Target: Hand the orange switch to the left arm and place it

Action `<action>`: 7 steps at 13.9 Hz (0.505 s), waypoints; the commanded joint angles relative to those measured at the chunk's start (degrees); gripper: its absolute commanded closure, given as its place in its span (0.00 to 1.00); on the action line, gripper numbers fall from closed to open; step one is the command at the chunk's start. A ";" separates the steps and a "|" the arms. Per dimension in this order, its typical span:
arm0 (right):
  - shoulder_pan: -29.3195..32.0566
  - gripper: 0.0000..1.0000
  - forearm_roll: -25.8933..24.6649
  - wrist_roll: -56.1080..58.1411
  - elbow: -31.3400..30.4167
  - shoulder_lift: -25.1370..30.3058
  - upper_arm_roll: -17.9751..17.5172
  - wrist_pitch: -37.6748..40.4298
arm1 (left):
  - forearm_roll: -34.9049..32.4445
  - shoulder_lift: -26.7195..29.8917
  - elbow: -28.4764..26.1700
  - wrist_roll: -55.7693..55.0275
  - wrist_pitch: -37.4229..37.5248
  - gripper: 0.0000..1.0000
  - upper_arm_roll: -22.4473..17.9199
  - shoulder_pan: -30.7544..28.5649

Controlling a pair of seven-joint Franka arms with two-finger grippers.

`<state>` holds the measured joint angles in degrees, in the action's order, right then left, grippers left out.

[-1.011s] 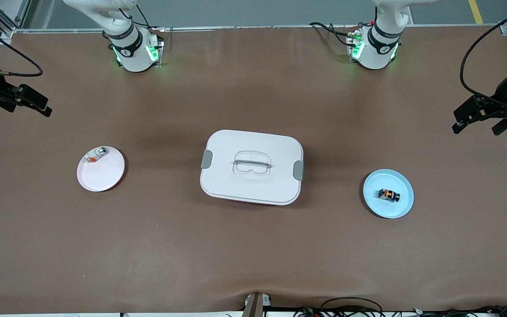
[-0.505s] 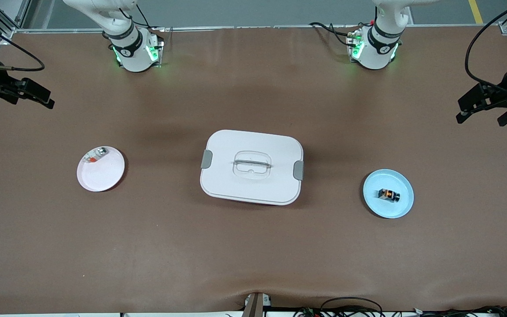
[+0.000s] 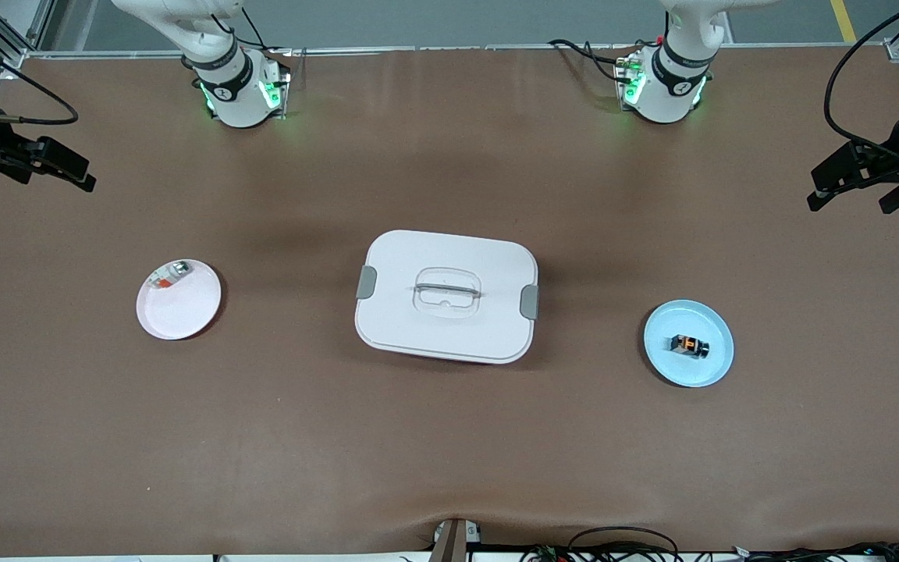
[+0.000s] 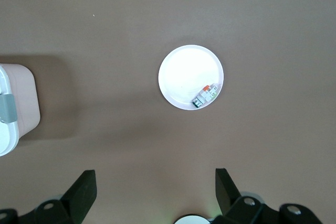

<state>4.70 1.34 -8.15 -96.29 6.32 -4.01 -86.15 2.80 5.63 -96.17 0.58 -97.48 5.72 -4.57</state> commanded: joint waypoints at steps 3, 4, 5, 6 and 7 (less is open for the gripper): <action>0.22 0.00 0.86 0.59 -0.04 0.80 -0.04 0.02 | -0.42 -1.06 0.81 -0.67 1.41 0.00 0.61 -0.97; 0.22 0.00 0.86 0.59 -0.04 0.80 0.05 0.02 | -0.42 -1.15 0.81 -0.67 1.50 0.00 0.61 -1.14; 0.22 0.00 0.86 0.59 -0.13 0.80 0.05 0.02 | -0.42 -1.41 0.81 -0.67 1.67 0.00 0.61 -0.97; 0.22 0.00 0.86 0.59 -0.13 0.80 -0.04 0.02 | -0.42 -1.41 0.81 -0.67 1.94 0.00 0.61 -0.97; 0.22 0.00 0.86 0.59 -0.13 0.80 -0.04 0.02 | -0.42 -1.41 0.81 -0.67 2.11 0.00 0.70 -0.88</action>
<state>4.70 1.37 -8.15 -96.28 6.32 -4.01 -86.15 2.79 4.34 -96.18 0.41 -96.68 5.72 -4.93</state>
